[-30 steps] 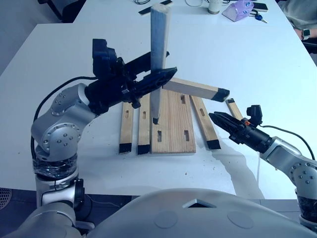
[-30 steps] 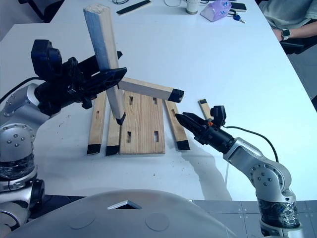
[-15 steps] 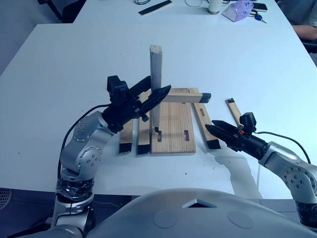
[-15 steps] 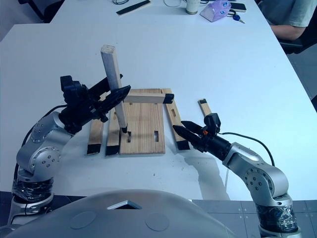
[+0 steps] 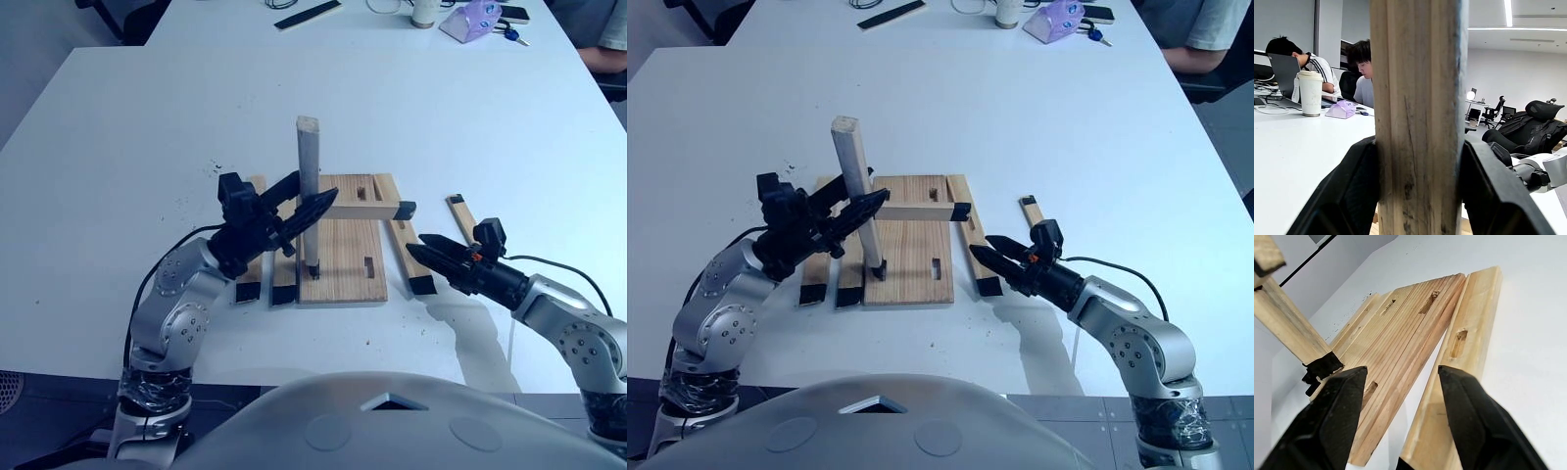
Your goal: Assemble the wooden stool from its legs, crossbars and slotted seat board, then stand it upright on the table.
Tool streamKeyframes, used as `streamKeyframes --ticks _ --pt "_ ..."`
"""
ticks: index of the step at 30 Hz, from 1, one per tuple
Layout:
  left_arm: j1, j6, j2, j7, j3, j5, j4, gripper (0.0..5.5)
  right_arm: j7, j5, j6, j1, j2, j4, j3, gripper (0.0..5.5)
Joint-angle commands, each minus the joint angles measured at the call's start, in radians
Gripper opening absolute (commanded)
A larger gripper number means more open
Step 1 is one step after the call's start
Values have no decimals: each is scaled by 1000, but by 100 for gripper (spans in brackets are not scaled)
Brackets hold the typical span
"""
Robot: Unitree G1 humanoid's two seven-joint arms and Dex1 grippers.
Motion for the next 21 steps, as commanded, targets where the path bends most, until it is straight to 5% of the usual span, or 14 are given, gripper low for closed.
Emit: streamKeyframes --ticks 1,21 --pt "2 -23 -20 3 -18 19 14 219 9 -17 13 -15 -2 7 -7 267" --pt "62 -195 -15 -57 -76 148 97 219 20 -32 29 -31 -2 14 -15 267"
